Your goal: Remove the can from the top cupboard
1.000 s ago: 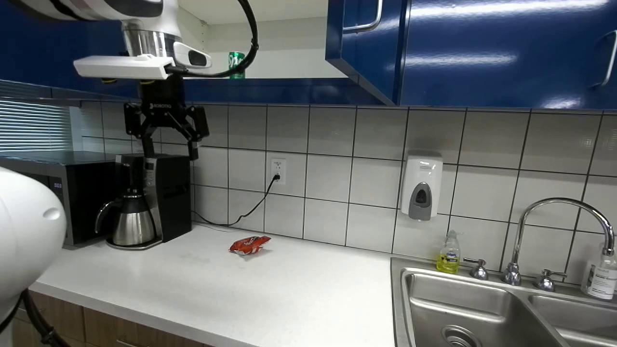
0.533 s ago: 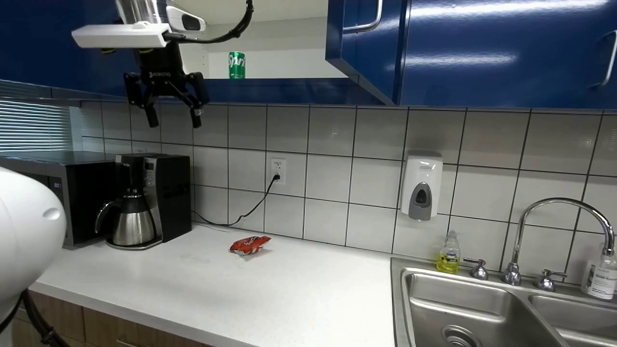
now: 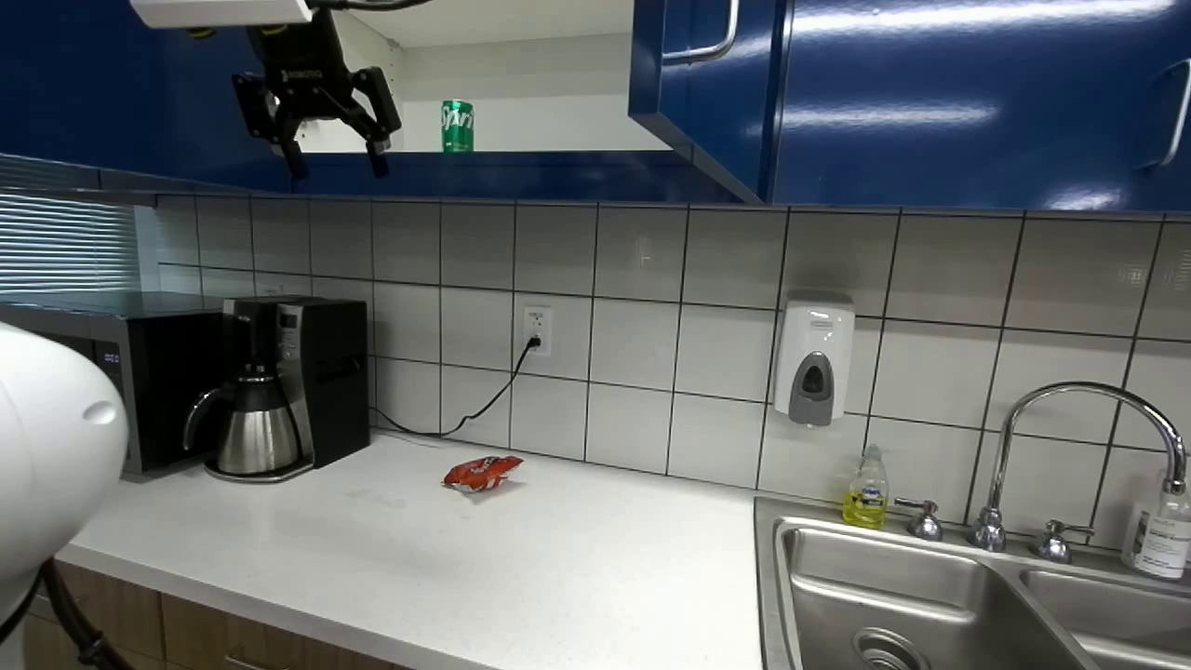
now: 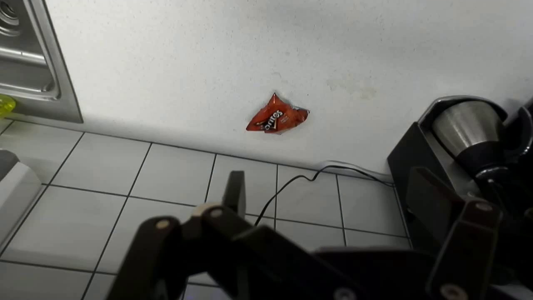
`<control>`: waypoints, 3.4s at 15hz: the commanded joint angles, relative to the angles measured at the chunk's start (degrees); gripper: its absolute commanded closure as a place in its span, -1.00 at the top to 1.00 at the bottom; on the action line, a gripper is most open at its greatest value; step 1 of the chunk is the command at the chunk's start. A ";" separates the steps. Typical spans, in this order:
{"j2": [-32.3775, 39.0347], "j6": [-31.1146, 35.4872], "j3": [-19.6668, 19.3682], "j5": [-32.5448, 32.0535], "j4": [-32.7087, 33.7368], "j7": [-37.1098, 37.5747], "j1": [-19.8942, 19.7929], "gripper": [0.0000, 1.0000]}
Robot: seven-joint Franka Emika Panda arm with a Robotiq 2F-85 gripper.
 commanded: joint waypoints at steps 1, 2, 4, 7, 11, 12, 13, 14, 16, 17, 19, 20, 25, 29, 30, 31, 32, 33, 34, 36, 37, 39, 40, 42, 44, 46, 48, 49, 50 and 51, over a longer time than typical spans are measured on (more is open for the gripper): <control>3.37 0.85 1.19 -0.67 5.40 1.55 -0.67 1.00; 4.15 0.99 1.22 -0.64 6.63 1.63 -0.71 1.00; 6.03 1.18 1.19 -0.67 9.21 1.68 -0.80 1.00; 9.60 1.70 1.39 -1.06 13.42 2.31 -1.31 1.00; 14.94 0.97 1.33 -1.29 19.49 3.25 -1.83 1.00; 16.02 0.98 1.43 -1.45 20.73 3.66 -2.04 1.00; 17.51 0.79 1.40 -1.47 22.25 3.95 -2.18 1.00; 18.73 0.75 1.42 -1.59 23.51 4.26 -2.33 1.00; 21.24 0.57 1.60 -2.02 26.37 4.96 -2.65 1.00; 22.48 0.68 1.64 -2.25 27.77 5.29 -2.77 1.00; 25.15 0.74 1.74 -2.81 30.91 6.03 -2.95 1.00; 26.28 0.43 1.90 -3.32 32.46 6.58 -3.09 1.00; 32.39 -0.15 2.13 -4.70 40.60 8.37 -2.95 1.00; 37.54 -0.91 2.75 -6.48 46.95 10.09 -2.72 1.00; 38.89 -1.06 3.01 -7.07 48.51 10.73 -2.65 1.00; 40.06 -1.19 3.16 -7.51 49.88 11.22 -2.53 1.00; 41.41 -1.46 3.33 -7.97 51.45 11.78 -2.39 1.00; 42.67 -1.65 3.51 -8.45 52.94 12.37 -2.23 1.00; 43.92 -1.84 3.67 -8.95 54.38 12.86 -2.06 1.00; 46.14 -1.63 3.94 -9.73 56.88 13.90 -1.70 1.00; 47.28 -1.55 3.95 -10.06 58.21 13.93 -1.50 1.00; 49.37 -2.02 3.97 -10.62 60.82 14.34 -1.13 1.00; 50.36 -2.15 3.96 -11.01 61.99 14.74 -0.94 1.00; 52.15 -2.37 3.79 -11.60 64.12 15.33 -0.49 1.00; 54.14 -2.64 3.59 -12.32 66.31 15.76 -0.04 1.00; 55.95 -2.78 3.74 -12.94 68.08 15.95 0.11 1.00; 57.93 -2.95 3.69 -13.87 70.07 16.32 0.60 1.00; 58.87 -3.11 3.66 -14.11 71.07 16.36 0.85 1.00; 59.57 -2.76 3.64 -14.46 71.67 16.52 1.12 1.00; 60.24 -2.55 3.64 -14.69 72.38 16.66 1.43 1.00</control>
